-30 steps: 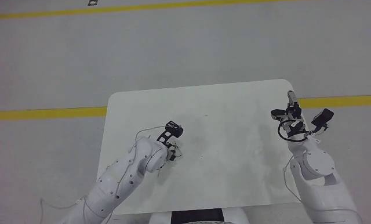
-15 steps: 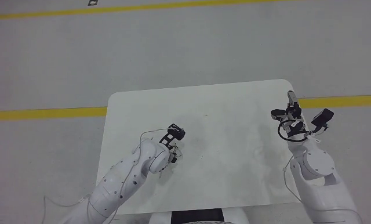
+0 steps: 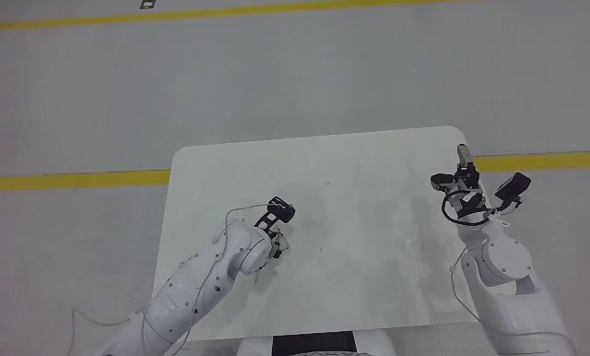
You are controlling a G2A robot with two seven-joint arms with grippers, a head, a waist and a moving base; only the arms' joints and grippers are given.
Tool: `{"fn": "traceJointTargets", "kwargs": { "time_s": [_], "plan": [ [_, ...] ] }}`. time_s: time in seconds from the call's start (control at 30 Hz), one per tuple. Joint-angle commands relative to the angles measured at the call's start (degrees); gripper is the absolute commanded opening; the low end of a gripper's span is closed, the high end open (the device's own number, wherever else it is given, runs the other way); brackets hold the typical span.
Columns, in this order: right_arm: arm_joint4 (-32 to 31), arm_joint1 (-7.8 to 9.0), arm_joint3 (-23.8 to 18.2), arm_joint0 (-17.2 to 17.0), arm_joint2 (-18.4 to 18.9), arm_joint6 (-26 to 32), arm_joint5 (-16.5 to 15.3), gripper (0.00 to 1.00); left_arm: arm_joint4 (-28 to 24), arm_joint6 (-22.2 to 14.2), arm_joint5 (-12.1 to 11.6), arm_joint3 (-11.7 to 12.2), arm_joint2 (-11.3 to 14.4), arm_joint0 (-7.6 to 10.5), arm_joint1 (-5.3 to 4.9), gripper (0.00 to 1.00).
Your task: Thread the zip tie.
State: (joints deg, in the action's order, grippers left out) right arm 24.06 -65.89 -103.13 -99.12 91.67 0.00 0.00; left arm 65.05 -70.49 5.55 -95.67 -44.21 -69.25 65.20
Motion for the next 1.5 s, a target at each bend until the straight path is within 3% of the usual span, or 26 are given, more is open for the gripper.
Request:
{"fn": "traceJointTargets", "kwargs": {
  "time_s": [0.0,0.43,1.33,1.4,1.47],
  "plan": [
    [0.00,0.00,0.00,0.00,0.00,0.00,0.00,1.00,-0.01,0.03,0.08,0.11,0.11,0.10,0.05,0.14],
    [0.00,0.00,0.00,0.00,0.00,0.00,0.00,1.00,-0.31,-0.17,0.31,0.87,0.57,0.82,0.30,0.09],
    [0.00,0.00,0.00,0.00,0.00,0.00,0.00,1.00,-1.87,0.64,0.06,3.49,1.45,2.12,0.86,0.12],
    [0.00,0.00,0.00,0.00,0.00,0.00,0.00,1.00,-2.05,0.72,0.02,3.63,1.39,2.16,0.86,0.10],
    [0.00,0.00,0.00,0.00,0.00,0.00,0.00,1.00,-2.25,0.84,0.03,3.72,1.31,2.18,0.86,0.00]
  ]
}}
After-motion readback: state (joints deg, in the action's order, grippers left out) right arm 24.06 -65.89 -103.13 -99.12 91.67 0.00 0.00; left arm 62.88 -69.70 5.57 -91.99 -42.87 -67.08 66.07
